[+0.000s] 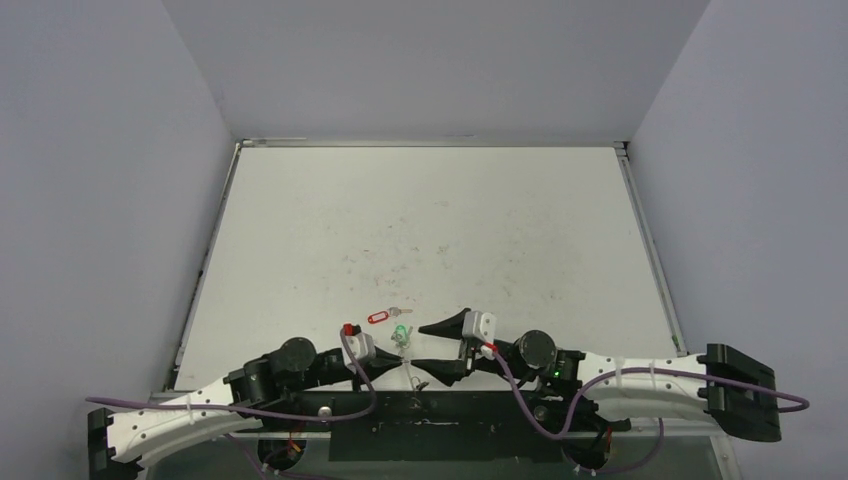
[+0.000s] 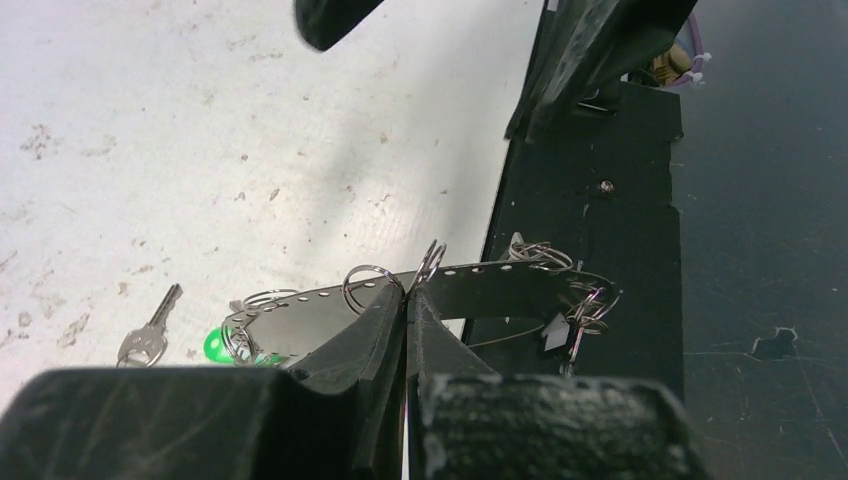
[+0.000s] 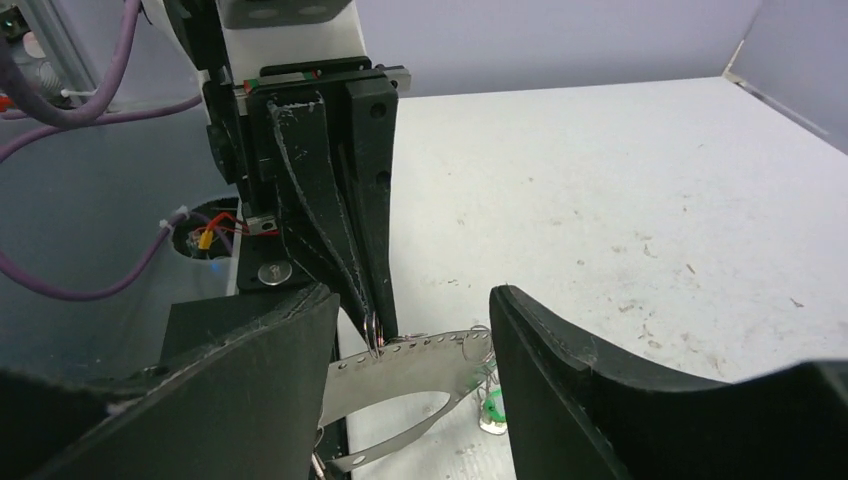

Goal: Put the keys on the keyring
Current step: Adjust the key on the keyring.

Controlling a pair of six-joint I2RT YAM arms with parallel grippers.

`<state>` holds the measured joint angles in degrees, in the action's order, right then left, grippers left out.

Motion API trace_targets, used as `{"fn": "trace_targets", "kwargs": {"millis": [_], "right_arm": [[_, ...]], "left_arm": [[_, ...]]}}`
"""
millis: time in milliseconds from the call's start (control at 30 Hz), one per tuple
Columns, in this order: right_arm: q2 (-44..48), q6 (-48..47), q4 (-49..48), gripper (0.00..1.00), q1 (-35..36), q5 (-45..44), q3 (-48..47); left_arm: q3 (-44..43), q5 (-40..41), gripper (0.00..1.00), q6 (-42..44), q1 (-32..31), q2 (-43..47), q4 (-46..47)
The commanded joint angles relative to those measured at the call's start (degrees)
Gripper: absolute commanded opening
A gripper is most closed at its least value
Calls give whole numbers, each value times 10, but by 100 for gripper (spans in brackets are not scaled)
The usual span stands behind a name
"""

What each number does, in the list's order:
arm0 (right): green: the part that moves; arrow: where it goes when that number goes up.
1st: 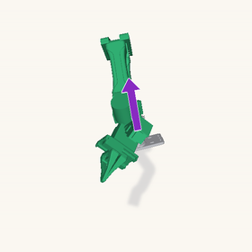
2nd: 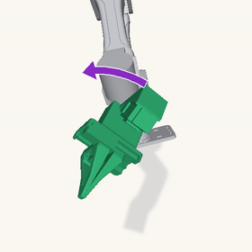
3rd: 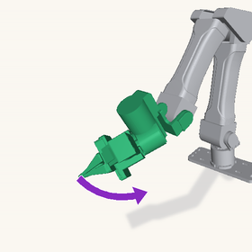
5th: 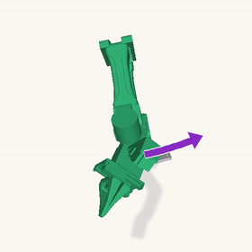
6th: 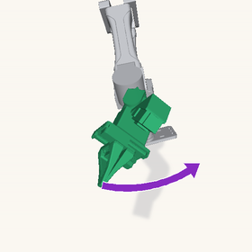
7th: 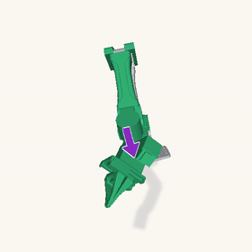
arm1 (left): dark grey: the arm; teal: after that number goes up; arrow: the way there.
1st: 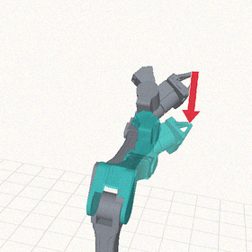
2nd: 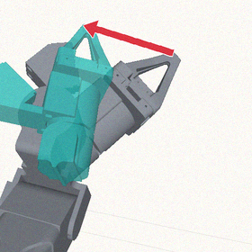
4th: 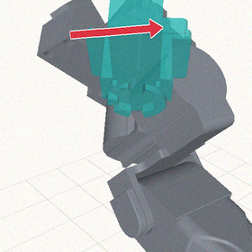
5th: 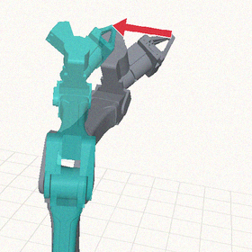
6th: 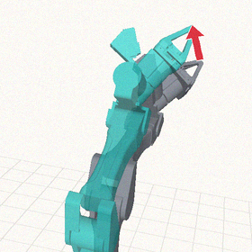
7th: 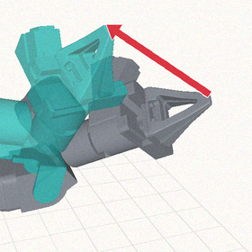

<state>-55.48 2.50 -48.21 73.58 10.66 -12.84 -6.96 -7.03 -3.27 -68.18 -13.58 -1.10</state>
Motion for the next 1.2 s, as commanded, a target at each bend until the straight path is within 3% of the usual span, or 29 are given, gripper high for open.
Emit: {"fn": "trace_targets", "kwargs": {"millis": [0,167,300,600,833,933,1167], "right_arm": [[68,-45,141,55,2,-4,-30],[89,-93,298,40,3,29,-78],[52,-123,376,36,5,47,-126],[-16,-131,384,40,7,50,-177],[-42,-118,363,35,9,38,-183],[-54,-117,358,30,9,38,-187],[-73,-122,370,8,9,34,-199]], "left_arm": [[-64,26,0,-33,0,-30,-53],[-121,43,0,-50,0,-97,-111],[-165,47,0,-49,0,-158,-133],[-194,38,0,-37,0,-214,-119],[-182,31,0,-42,0,-203,-103],[-178,30,0,-44,0,-198,-94],[-174,23,0,-48,-1,-196,-84]]}}
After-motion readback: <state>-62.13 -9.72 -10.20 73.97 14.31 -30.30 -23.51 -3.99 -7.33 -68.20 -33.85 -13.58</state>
